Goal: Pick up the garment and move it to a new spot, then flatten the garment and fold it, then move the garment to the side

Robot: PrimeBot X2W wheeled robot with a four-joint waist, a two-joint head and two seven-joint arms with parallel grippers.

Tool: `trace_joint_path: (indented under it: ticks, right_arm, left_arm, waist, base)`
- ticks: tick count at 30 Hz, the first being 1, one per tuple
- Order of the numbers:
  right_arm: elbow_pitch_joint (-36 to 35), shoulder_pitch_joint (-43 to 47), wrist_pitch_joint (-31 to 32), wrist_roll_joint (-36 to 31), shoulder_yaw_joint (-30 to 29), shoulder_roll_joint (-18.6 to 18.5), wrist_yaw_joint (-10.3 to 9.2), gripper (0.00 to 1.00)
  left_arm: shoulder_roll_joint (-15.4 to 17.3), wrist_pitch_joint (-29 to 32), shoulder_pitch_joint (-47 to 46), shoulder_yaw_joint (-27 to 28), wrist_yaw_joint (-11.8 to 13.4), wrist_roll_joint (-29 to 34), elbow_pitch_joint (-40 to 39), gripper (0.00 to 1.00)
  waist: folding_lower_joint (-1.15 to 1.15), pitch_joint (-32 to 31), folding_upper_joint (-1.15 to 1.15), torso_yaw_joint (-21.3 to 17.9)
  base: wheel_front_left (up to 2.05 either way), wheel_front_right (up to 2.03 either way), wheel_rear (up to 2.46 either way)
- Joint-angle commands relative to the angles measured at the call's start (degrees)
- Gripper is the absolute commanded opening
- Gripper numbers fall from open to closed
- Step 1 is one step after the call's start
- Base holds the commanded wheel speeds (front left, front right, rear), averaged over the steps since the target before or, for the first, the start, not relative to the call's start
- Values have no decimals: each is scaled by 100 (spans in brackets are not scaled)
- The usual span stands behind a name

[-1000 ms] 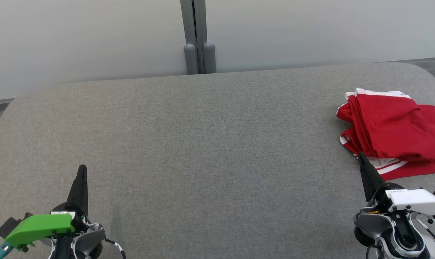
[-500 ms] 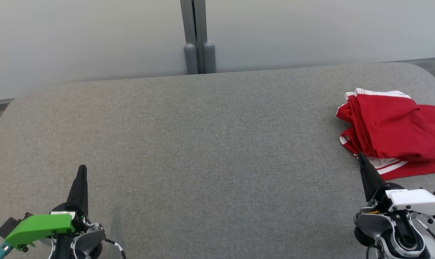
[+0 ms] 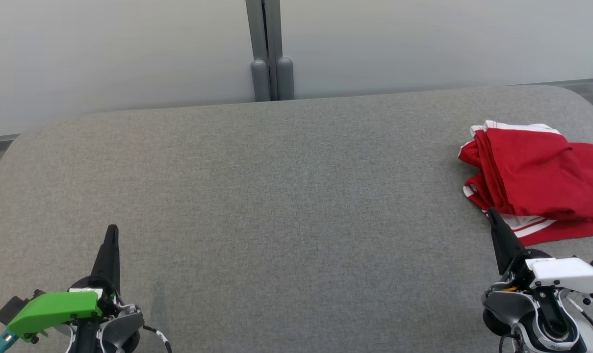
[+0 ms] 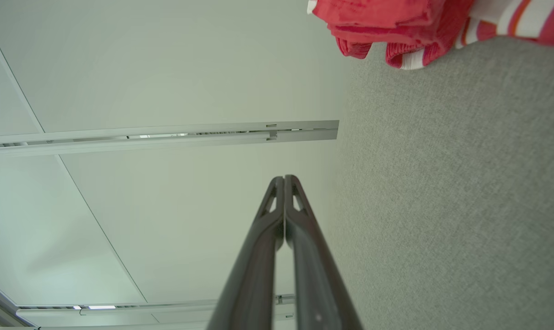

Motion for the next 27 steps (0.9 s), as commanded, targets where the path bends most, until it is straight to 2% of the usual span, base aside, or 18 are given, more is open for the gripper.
trace_joint_path:
  ticks: [1, 27]
  right_arm:
    - [-30, 45, 15, 40, -8, -8, 1, 0]
    - [-30, 44, 14, 40, -8, -8, 2, 0]
  left_arm:
    - [9, 18, -61, 11, -30, -4, -9, 0]
    - [10, 18, -61, 10, -30, -4, -9, 0]
  waist:
    - [0, 0, 0, 0]
    - [0, 0, 0, 0]
  base:
    - [0, 0, 0]
    - [0, 0, 0]
